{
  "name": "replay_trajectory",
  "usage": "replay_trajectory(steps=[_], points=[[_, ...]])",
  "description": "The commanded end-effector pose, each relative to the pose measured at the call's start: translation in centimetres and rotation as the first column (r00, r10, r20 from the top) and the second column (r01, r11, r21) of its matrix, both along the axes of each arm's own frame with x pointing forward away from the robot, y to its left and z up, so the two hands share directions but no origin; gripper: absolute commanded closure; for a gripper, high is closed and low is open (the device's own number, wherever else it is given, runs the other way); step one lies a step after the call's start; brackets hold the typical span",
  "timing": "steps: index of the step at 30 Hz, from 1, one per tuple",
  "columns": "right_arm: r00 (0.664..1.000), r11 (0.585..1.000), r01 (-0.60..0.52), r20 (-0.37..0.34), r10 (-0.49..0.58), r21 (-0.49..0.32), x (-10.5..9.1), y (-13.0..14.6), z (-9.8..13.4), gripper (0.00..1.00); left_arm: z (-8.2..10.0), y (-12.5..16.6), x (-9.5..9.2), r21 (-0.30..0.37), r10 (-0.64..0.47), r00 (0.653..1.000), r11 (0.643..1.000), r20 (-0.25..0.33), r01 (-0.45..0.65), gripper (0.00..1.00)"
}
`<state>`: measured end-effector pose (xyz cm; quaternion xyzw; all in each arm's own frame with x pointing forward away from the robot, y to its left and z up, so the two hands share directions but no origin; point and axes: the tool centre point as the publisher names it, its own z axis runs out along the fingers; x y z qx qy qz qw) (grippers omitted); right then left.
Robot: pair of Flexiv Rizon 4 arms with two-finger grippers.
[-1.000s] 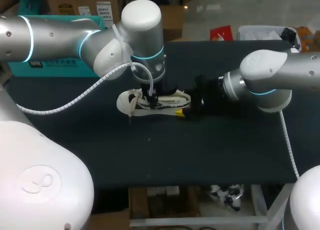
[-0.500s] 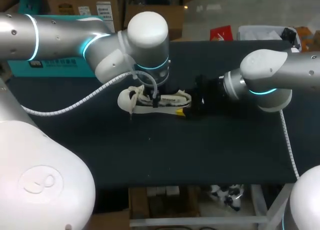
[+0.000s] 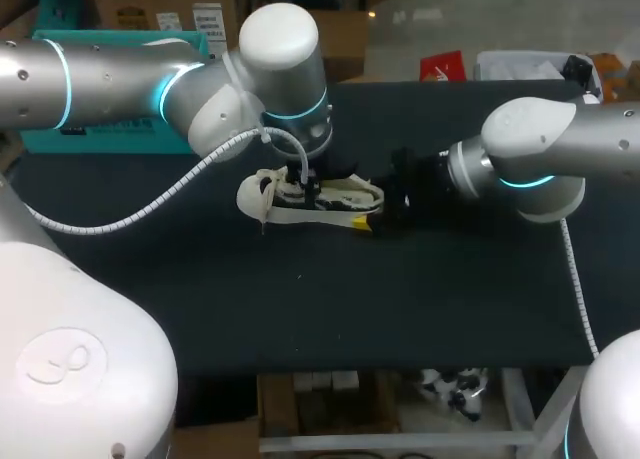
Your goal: Open the shoe tongue, take the insole out of the shoe, put the insole back into the shoe, and pack the shoe into the shoebox
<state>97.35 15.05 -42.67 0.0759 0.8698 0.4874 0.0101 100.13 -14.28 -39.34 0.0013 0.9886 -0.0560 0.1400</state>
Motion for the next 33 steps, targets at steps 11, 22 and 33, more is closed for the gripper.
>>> replay_trajectory(steps=[11, 22, 33], points=[[1.0, 1.0, -0.008, -0.001, 0.008, 0.003, -0.4, 0.2, -0.3, 1.0, 3.2, -1.7, -1.5, -0.139, -0.095, 0.994, 0.987, -0.054, 0.087, 1.0], [1.0, 1.0, -0.008, -0.001, 0.008, 0.003, -0.4, 0.2, -0.3, 1.0, 5.6, -2.6, -3.9, -0.199, -0.072, 0.992, 0.979, -0.099, 0.051, 1.0], [1.0, 1.0, -0.008, -0.001, 0.008, 0.003, -0.4, 0.2, -0.3, 1.0, 7.1, -1.8, -3.9, -0.336, -0.065, 0.976, 0.942, -0.206, -0.008, 1.0]])
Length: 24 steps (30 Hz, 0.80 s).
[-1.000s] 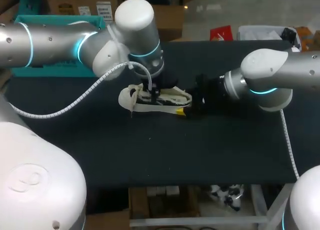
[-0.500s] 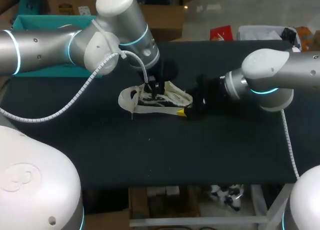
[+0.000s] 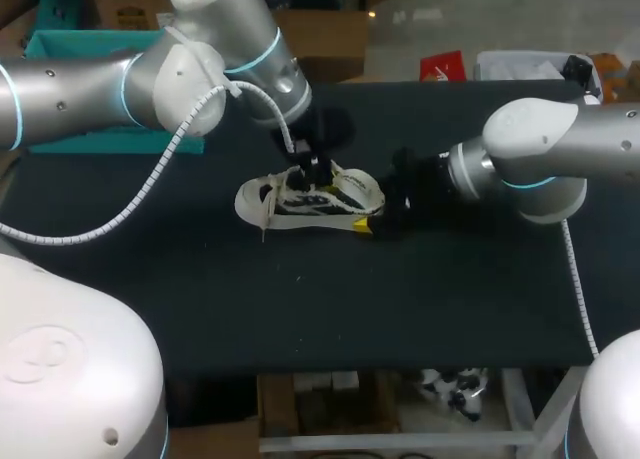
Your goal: Open the shoe tongue, take the insole out of the shoe, put the insole back into the shoe, and pack the shoe into the shoebox
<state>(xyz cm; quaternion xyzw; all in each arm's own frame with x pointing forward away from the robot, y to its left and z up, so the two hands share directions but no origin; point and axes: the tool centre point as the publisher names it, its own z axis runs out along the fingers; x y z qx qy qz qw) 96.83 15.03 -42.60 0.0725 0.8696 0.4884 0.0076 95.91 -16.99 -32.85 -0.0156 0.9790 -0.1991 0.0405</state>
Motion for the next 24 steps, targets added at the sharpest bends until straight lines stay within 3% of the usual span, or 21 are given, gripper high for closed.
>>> replay_trajectory(steps=[1, 6, 10, 21, 22, 23, 24], points=[[1.0, 1.0, 0.0, 0.0, 0.0, 0.001, 0.1, 0.2, -0.4, 1.0, 0.9, 1.0, 0.2, -0.064, -0.016, 1.0, 0.998, -0.023, 0.014, 1.0], [1.0, 1.0, 0.0, 0.0, 0.0, 0.001, 0.1, 0.2, -0.4, 1.0, 2.4, 1.3, 0.0, -0.122, -0.023, 0.999, 0.992, -0.039, 0.018, 1.0], [1.0, 1.0, 0.0, 0.0, 0.0, 0.001, 0.1, 0.2, -0.4, 1.0, 4.2, 1.1, -0.5, -0.204, -0.067, 0.995, 0.977, -0.069, 0.052, 1.0], [1.0, 1.0, 0.014, -0.002, -0.014, -0.019, -0.3, -0.4, 0.2, 1.0, 10.2, -1.3, -2.9, -0.407, -0.239, 0.967, 0.894, -0.083, 0.186, 1.0], [1.0, 0.999, 0.021, -0.005, -0.021, -0.025, -0.4, -0.6, 0.4, 0.77, 10.6, -1.5, -3.1, -0.419, -0.246, 0.966, 0.888, -0.082, 0.191, 1.0], [1.0, 0.999, 0.025, -0.008, -0.025, -0.031, -0.4, -0.8, 0.5, 0.35, 11.0, -1.7, -3.3, -0.432, -0.26, 0.962, 0.879, -0.084, 0.2, 1.0], [1.0, 0.999, 0.027, -0.008, -0.027, -0.032, -0.5, -1.1, 0.7, 0.0, 11.4, -1.8, -3.4, -0.448, -0.284, 0.955, 0.867, -0.089, 0.216, 1.0]])
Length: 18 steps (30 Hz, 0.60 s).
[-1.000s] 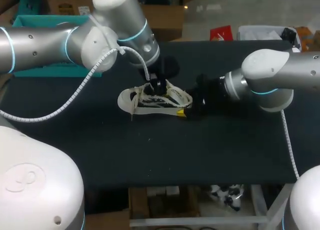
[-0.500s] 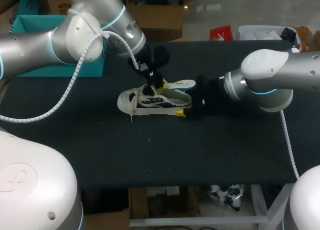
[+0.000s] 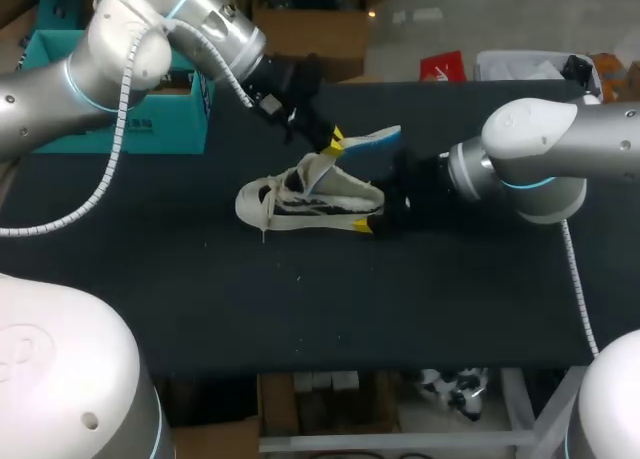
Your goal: Open the shoe tongue, take the insole out of the shoe, put the insole back into the shoe, and pack the shoe into the shoebox
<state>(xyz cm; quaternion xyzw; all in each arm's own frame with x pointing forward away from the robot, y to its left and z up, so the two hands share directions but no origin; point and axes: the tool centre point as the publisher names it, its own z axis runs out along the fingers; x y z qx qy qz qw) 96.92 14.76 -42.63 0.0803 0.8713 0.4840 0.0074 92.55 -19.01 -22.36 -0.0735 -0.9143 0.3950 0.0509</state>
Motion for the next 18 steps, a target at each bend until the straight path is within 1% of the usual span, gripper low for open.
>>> replay_trajectory(steps=[1, 4, 7, 11, 14, 18], points=[[1.0, 1.0, 0.019, 0.0, -0.019, -0.025, -0.7, -1.1, 0.9, 0.0, 1.3, 0.1, -0.2, -0.057, -0.049, 0.999, 0.997, -0.024, 0.047, 1.0], [0.999, 0.998, 0.033, -0.007, -0.034, -0.048, -1.0, -2.0, 1.4, 0.0, 2.6, 0.1, -0.5, -0.11, -0.099, 0.994, 0.989, -0.048, 0.094, 1.0], [0.999, 0.994, 0.048, -0.018, -0.05, -0.094, -1.3, -3.1, 2.5, 0.0, 3.9, 0.2, -0.9, -0.159, -0.157, 0.986, 0.976, -0.062, 0.146, 1.0], [0.998, 0.985, 0.05, -0.034, -0.056, -0.167, -1.3, -4.0, 4.2, 0.0, 5.2, 0.6, -1.5, -0.206, -0.208, 0.976, 0.96, -0.064, 0.191, 1.0], [0.998, 0.971, 0.038, -0.038, -0.048, -0.236, -1.1, -4.0, 6.0, 0.0, 5.8, 1.2, -2.1, -0.233, -0.241, 0.968, 0.947, -0.067, 0.219, 1.0], [0.999, 0.944, 0.006, -0.048, -0.023, -0.33, -0.8, -3.4, 8.1, 0.0, 6.3, 2.8, -2.7, -0.252, -0.24, 0.969, 0.943, -0.062, 0.217, 1.0]])
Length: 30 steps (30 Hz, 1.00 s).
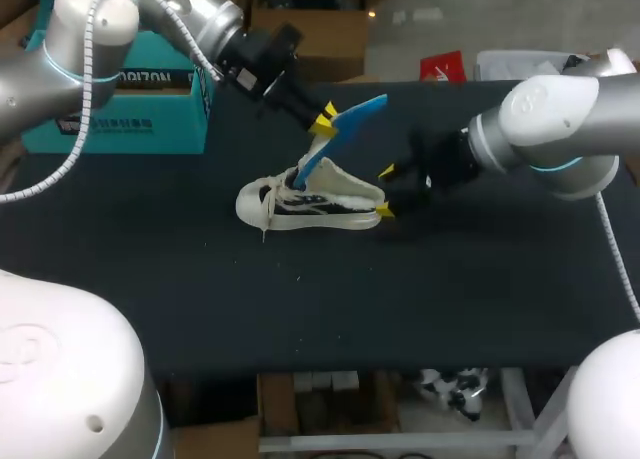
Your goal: Open the shoe tongue, take the insole out of the shoe, put the insole back into the shoe, and pack the shoe into the shoebox
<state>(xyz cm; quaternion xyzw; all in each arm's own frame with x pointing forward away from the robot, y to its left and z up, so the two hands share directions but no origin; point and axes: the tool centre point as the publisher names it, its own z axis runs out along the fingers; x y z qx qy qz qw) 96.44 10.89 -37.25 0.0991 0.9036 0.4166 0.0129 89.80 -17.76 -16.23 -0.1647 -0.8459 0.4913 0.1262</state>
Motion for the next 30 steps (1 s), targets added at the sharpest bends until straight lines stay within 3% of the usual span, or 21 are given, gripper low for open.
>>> replay_trajectory(steps=[1, 6, 11, 30], points=[[0.999, 0.978, -0.032, -0.044, 0.024, -0.206, -0.1, 0.7, 3.1, 0.0, 0.1, 2.0, -0.2, -0.022, 0.001, 1.0, 1.0, -0.007, -0.001, 1.0], [0.995, 0.932, -0.087, -0.081, 0.062, -0.353, 0.9, 2.8, 5.0, 0.0, -0.3, 5.1, -0.8, -0.034, 0.044, 0.999, 0.998, -0.032, -0.045, 1.0], [0.99, 0.888, -0.123, -0.113, 0.081, -0.443, 1.8, 4.5, 5.6, 0.0, -1.3, 8.1, -1.6, -0.026, 0.106, 0.994, 0.994, -0.042, -0.107, 1.0], [0.99, 0.768, -0.113, -0.134, 0.036, -0.631, 2.0, 8.6, 4.9, 0.0, -4.5, 16.6, -3.9, -0.005, 0.243, 0.965, 0.97, -0.098, -0.245, 1.0]])
